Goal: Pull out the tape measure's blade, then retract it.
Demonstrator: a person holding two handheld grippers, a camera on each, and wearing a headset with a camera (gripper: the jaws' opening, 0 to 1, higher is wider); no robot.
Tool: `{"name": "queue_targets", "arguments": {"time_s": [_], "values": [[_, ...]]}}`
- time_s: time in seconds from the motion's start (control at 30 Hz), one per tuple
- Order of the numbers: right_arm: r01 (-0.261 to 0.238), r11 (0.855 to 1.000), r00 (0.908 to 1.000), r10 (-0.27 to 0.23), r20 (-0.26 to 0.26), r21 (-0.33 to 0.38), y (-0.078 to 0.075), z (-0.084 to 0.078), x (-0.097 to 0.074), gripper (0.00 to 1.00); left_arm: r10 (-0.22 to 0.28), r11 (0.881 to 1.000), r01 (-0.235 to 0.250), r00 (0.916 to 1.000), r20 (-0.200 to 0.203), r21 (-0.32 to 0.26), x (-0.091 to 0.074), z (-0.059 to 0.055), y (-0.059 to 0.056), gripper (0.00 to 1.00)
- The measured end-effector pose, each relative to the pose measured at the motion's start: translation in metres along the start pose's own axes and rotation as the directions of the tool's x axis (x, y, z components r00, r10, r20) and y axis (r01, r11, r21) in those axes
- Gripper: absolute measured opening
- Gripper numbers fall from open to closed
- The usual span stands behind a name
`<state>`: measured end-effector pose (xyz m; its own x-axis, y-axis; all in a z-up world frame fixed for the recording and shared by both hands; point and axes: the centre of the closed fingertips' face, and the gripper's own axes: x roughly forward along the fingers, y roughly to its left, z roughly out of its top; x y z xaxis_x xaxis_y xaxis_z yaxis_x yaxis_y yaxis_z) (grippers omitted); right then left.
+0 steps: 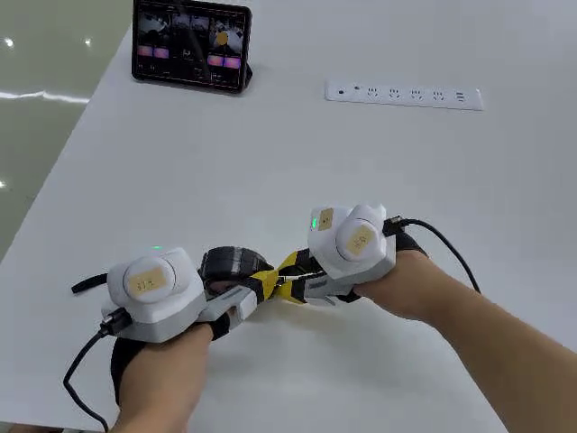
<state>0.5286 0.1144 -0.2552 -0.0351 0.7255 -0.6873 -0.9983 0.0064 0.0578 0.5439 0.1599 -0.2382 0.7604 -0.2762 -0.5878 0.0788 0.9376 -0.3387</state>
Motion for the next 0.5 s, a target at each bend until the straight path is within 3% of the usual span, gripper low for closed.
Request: {"name": "queue_targets", "arguments": {"time_s": [0.33,0.5], "values": [[-0.006,1.0,0.9999,0.005,0.01,0.026,0.0047,-0.0012,-0.0034,0.2,-0.014,1.0,0.015,0.9997,-0.02,0.009,0.0003,-0.0004,-0.0004,0.6],[0.002,0.999,0.9999,-0.002,0.01,0.032,0.0052,-0.0029,-0.0033,0.23,-0.018,0.999,0.02,0.9995,-0.025,0.049,-0.0007,-0.0015,-0.0017,0.61]]}}
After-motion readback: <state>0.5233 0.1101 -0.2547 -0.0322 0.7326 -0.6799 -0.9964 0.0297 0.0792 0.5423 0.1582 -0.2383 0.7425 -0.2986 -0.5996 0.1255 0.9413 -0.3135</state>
